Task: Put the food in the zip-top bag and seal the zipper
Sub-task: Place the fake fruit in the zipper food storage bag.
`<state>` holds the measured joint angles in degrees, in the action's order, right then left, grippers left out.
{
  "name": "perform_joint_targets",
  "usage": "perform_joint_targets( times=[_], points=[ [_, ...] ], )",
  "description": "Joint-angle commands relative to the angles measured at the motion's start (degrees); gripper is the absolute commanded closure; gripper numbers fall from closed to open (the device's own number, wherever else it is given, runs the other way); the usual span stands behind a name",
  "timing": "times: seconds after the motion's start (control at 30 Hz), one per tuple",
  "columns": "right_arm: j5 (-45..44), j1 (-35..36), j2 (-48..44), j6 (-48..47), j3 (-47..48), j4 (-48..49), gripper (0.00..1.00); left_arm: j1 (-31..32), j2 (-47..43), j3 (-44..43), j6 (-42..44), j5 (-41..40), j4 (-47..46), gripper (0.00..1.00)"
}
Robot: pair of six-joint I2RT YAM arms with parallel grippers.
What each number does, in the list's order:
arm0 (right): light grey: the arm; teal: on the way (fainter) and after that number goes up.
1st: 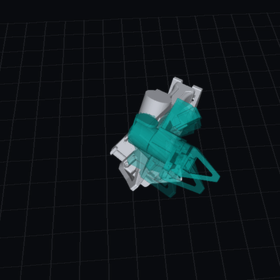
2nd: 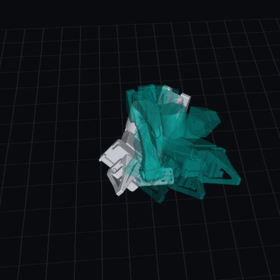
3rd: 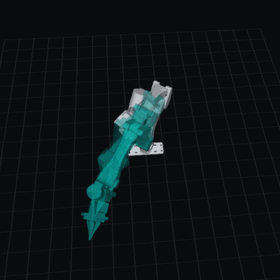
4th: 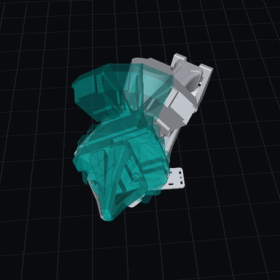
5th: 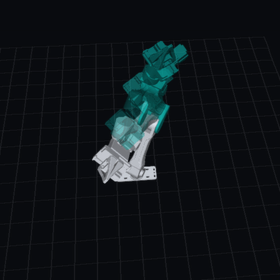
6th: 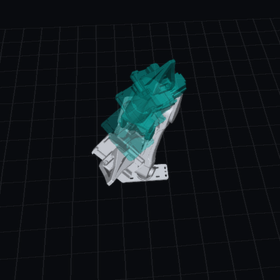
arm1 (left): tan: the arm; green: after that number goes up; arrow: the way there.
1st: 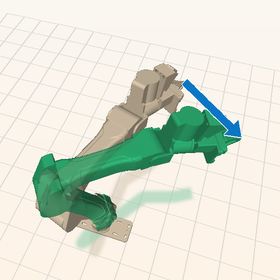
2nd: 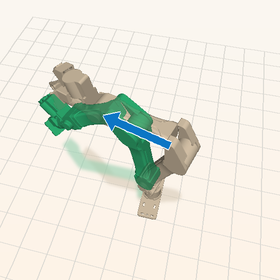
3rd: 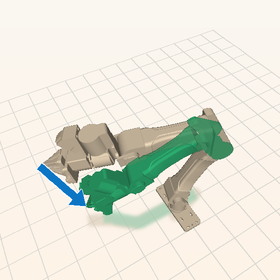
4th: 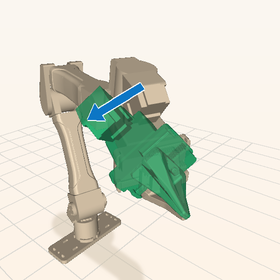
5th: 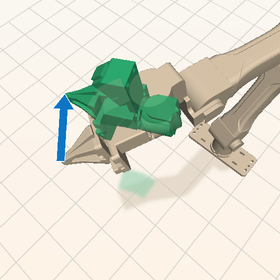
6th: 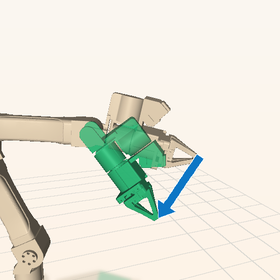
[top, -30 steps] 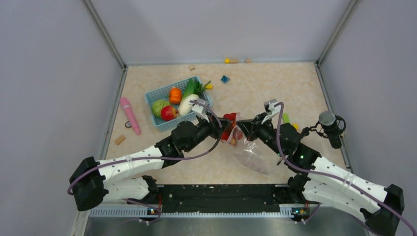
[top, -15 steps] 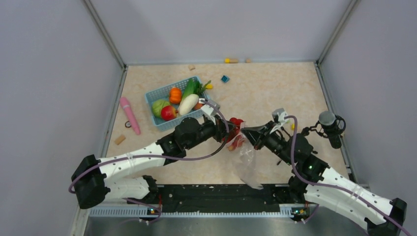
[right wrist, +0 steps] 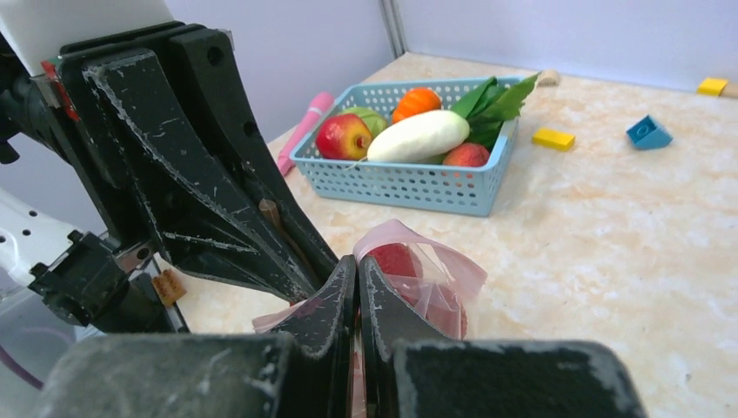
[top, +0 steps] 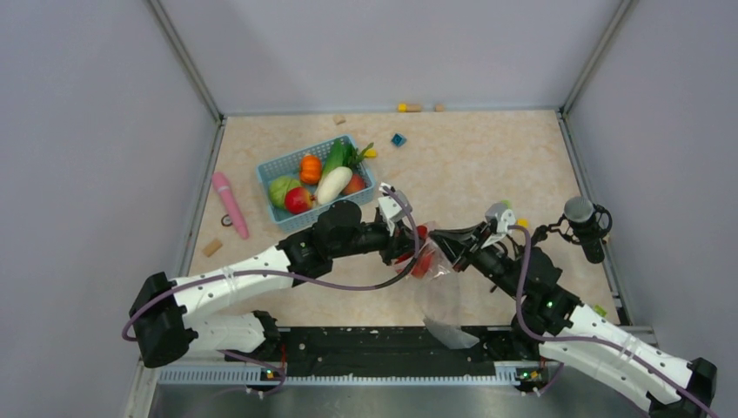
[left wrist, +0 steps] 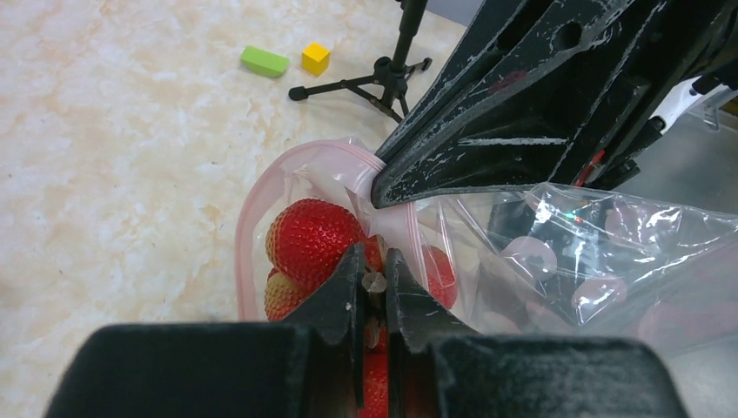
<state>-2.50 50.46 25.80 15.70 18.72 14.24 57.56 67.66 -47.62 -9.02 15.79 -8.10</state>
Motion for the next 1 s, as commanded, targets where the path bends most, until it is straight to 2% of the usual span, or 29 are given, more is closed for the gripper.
perform_joint_targets(
  times=[0.0,0.1,0.3,0.47,0.57,0.63,0.8,0.97],
  points=[
    [0.37,-0.5,-1.17,-3.33,-0.05,7.3,1.0,0.35,-0.82,-3.54,3.62,2.14,2.25,0.92],
    [2.17,-0.53,-1.36,-3.28,-0.66,8.19,1.0,0.36,-0.64,-4.67,2.75,-0.15,3.58,0.76],
    [3.81,-0.53,-2.29,-2.91,-1.97,9.17,1.0,0.33,-2.14,-4.79,0.99,-1.12,3.19,0.33],
    [4.41,-0.51,-2.59,-2.85,-2.36,9.4,1.0,0.36,-5.19,-3.43,-1.25,-6.43,1.98,0.22],
    [4.18,-0.53,-2.69,-2.93,-2.47,9.61,1.0,0.35,-7.53,-1.96,-3.35,-11.57,0.84,0.07],
    [4.1,-0.52,-2.71,-2.94,-2.56,9.87,1.0,0.27,-9.44,-1.02,-4.48,-14.35,0.53,0.03],
    [4.54,-0.52,-2.71,-3.07,-2.8,10.6,1.0,0.26,-15.9,1.4,-7.16,-21.09,0.51,0.02],
    [6.62,-0.53,-2.72,-2.09,-2.72,11.93,1.0,-1.6,-21.69,3.44,-15.82,-42.22,6.06,0.02]
  ],
)
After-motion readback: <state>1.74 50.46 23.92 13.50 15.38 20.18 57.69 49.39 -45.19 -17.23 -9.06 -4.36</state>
